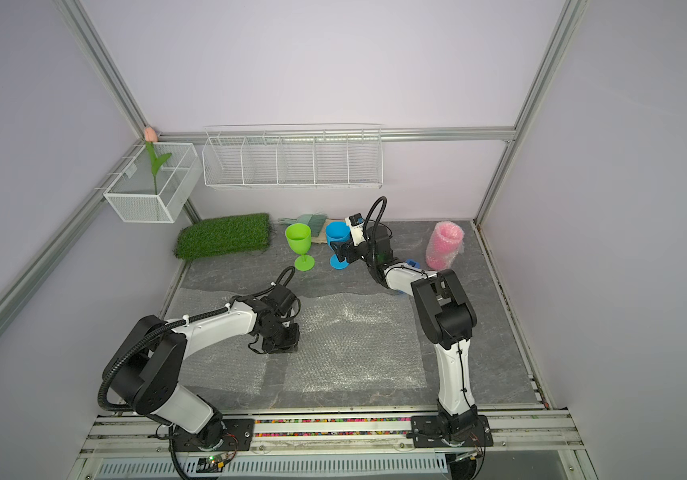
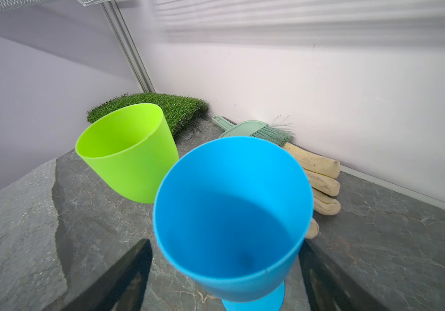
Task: Wrap wine glasses in bubble wrap
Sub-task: Pick up the wine glass at the center of the board.
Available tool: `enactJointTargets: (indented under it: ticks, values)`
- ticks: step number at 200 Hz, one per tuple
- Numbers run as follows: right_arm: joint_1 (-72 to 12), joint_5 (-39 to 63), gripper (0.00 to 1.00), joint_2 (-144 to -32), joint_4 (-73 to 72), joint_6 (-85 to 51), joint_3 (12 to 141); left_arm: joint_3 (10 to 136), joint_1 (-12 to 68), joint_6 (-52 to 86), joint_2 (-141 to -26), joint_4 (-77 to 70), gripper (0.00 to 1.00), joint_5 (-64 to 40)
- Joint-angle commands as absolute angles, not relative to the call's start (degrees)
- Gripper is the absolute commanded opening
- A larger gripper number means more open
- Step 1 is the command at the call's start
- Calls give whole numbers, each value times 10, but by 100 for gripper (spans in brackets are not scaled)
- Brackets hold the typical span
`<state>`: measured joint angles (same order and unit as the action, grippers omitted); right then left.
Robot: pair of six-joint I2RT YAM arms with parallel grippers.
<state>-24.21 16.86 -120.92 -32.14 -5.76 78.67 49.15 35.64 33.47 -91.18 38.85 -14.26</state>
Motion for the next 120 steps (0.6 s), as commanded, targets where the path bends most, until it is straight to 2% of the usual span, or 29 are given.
enactJointTargets:
  ticks: [1,120]
  values:
    - [-243,185,89,-1238,-356,-58,817,496,357,346,-912,386,12,-142]
    - [-243,190,88,-1330,-347,-61,915,498,357,346,-924,387,12,-143]
